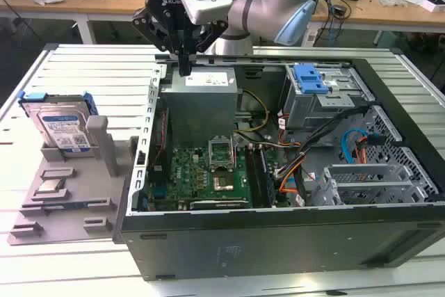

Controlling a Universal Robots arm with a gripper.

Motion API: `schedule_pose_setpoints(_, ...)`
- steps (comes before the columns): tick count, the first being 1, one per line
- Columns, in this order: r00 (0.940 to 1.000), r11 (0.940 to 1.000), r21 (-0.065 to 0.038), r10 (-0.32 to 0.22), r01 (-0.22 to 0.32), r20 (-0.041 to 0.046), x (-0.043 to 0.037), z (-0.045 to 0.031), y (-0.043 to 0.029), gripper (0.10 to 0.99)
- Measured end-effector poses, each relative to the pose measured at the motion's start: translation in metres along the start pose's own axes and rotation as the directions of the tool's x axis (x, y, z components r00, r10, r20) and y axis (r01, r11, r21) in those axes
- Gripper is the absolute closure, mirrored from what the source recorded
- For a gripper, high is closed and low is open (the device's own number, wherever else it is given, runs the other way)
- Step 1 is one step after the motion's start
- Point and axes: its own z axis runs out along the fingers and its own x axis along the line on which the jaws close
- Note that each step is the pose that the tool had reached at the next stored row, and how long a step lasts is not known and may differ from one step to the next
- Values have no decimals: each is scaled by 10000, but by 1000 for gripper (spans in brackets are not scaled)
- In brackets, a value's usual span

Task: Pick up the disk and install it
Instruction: 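Reach for the disk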

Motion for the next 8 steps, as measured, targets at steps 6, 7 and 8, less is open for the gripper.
schedule_pose_setpoints(6,10000,10000,0,2,-2,0,249,-7,-19,980)
schedule_pose_setpoints(7,10000,10000,0,1,-1,0,271,-7,-20,980)
schedule_pose_setpoints(8,10000,10000,0,1,-1,0,295,-8,-22,980)
